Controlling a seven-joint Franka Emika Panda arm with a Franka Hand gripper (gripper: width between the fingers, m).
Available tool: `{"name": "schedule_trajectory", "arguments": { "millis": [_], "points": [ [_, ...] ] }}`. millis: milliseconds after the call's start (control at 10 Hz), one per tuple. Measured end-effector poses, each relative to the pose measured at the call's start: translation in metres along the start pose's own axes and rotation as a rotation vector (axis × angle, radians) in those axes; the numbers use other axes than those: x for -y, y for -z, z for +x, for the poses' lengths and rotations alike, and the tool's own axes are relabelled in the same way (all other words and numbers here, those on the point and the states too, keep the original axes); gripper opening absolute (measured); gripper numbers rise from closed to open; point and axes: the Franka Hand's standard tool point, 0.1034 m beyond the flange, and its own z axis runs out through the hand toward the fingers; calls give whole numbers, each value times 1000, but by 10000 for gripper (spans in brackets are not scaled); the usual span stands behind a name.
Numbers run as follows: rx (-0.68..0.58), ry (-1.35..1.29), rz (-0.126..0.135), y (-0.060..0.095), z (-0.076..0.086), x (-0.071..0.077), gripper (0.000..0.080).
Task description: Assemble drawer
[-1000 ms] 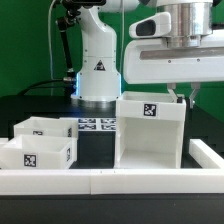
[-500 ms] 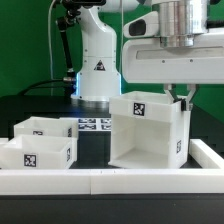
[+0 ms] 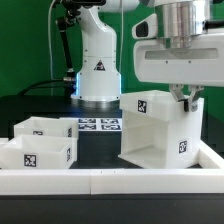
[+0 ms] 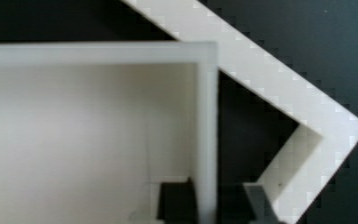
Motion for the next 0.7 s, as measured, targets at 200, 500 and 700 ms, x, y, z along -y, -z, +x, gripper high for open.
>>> {"name": "schedule_trajectory", "arguments": {
  "millis": [200,500,700],
  "points": [
    [9,-95,9,0,8,6,38],
    [20,-270,17,1,9,8,38],
    [26,-374,19,1,9,8,38]
  ]
}}
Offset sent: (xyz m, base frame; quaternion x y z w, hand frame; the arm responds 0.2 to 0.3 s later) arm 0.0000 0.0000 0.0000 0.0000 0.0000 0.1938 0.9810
